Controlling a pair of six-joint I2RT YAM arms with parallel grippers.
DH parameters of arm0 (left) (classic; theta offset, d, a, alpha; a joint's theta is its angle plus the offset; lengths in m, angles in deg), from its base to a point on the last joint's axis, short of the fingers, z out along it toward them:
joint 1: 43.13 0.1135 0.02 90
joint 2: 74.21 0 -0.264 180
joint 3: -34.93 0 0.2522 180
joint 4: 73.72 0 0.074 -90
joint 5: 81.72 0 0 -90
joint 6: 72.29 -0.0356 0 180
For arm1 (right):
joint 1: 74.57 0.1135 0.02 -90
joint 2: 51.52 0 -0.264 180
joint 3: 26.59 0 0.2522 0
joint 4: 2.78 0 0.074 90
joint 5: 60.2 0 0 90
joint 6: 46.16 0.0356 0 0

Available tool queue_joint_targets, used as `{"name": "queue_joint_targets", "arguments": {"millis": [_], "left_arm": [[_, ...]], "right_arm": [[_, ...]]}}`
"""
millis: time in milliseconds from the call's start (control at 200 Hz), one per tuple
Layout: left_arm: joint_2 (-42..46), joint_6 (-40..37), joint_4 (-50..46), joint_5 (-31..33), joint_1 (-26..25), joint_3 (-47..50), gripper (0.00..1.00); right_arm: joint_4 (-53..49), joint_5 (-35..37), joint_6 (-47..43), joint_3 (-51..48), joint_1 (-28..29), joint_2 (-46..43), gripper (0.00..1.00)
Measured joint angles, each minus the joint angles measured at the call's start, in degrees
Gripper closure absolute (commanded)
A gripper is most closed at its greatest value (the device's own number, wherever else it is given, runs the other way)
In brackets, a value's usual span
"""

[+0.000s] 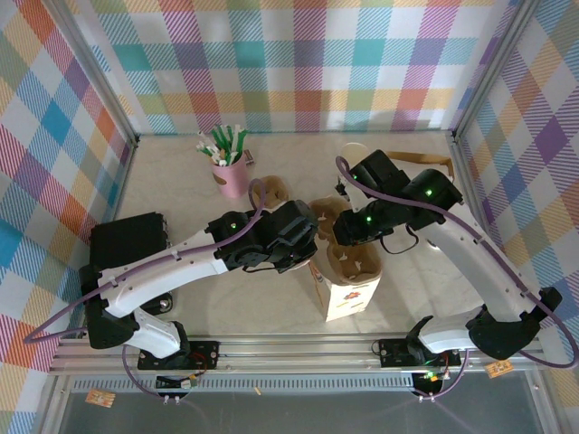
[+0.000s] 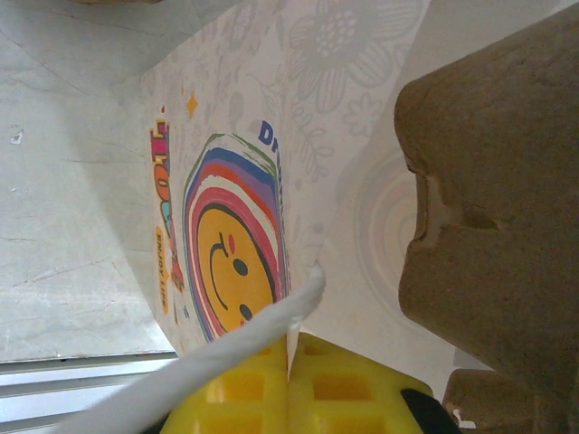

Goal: Pack the takeout coffee

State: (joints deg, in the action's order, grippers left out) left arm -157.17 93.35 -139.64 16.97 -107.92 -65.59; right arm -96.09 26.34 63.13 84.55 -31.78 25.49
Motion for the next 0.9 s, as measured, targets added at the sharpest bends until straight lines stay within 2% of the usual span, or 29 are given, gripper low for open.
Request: {"name": "queue_joint_targets", "arguments": {"millis": [570, 900], "left_arm": [[-0.3, 0.0, -1.7, 0.0, 0.0, -0.5, 1.00], [-2.0, -1.5, -2.1, -0.8, 0.0, -3.1, 1.00]], "right_arm": [[-0.3, -1.0, -1.9, -3.0, 0.0, 0.0, 1.00], [-0.2, 1.7, -0.9, -2.4, 0.0, 2.4, 1.00]]}}
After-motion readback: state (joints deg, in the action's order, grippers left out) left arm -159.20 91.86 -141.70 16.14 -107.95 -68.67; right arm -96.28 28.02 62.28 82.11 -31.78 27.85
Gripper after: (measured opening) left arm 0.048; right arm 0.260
